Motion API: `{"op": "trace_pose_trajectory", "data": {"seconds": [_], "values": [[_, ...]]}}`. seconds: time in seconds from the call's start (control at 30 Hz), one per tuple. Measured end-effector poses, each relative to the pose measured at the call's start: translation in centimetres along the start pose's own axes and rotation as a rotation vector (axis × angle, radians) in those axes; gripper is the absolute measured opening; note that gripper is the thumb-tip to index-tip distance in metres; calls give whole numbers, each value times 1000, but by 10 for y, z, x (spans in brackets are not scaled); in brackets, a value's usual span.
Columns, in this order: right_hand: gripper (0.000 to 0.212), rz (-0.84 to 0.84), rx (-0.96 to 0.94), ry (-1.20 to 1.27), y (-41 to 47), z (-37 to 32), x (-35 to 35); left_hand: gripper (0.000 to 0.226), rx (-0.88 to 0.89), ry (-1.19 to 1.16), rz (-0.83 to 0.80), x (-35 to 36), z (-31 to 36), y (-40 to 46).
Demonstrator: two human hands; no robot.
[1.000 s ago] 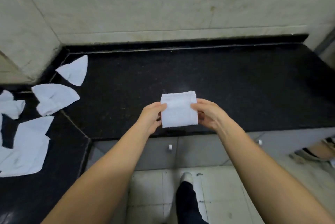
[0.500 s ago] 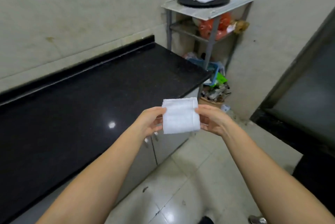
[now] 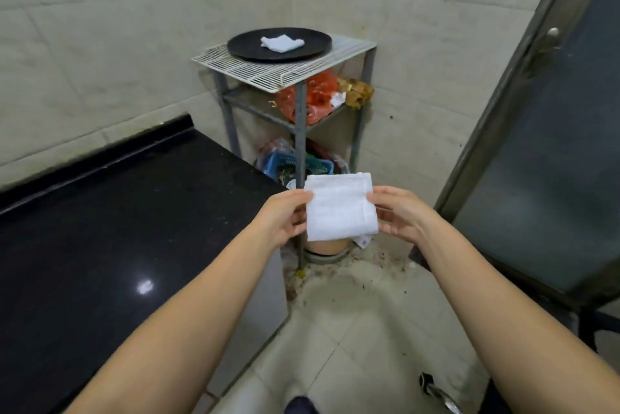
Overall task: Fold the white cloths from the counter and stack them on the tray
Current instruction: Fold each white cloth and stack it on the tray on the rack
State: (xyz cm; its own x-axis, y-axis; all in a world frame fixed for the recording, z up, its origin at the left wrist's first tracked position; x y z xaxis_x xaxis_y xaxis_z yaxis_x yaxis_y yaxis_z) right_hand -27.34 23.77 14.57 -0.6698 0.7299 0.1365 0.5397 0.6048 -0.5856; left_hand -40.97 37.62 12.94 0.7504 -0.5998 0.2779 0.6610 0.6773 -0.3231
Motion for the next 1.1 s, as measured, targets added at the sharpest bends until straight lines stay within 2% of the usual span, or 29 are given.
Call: {"op": "trace_pose_trajectory", "data": {"seconds": [0.27, 0.47, 0.57, 0.67, 0.8, 0.9, 0.97, 1.1], "values": [[15, -28, -162, -57, 134, -145, 27, 7, 193, 61, 31, 20, 97, 160], [5, 15, -279, -170, 231, -269, 64, 13, 372, 234, 93, 27, 201, 258], [8, -11, -365, -266, 267, -317, 82, 14, 480, 297, 131, 27, 239, 302], [14, -47, -429, -354, 308, -359, 101, 12, 481, 291, 197, 23, 263, 347], [10, -117, -460, -427, 376, -410, 127, 18, 457, 253, 315, 16, 287, 413], [4, -159, -461, -490, 428, -448, 147, 11, 443, 246, 404, 14, 305, 462], [11, -203, -456, -536, 461, -471, 160, 7, 429, 226, 463, 12, 316, 490], [15, -259, -422, -694, 513, -499, 180, 16, 381, 198, 551, 4, 322, 533]]}}
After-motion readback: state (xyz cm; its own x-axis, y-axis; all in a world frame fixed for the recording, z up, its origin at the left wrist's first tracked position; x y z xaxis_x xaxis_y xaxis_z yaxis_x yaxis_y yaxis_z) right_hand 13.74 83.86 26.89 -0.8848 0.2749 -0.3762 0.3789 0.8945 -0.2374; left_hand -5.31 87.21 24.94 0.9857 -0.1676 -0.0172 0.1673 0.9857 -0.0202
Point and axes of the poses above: each hand's wrist, its own y-axis towards the middle knuckle, its own x-axis out of the palm, z = x × y, the point moved 3 cm from there along y, towards the middle knuckle, and after that the axes turned 10 degrees about x, right-handed, at the moved point
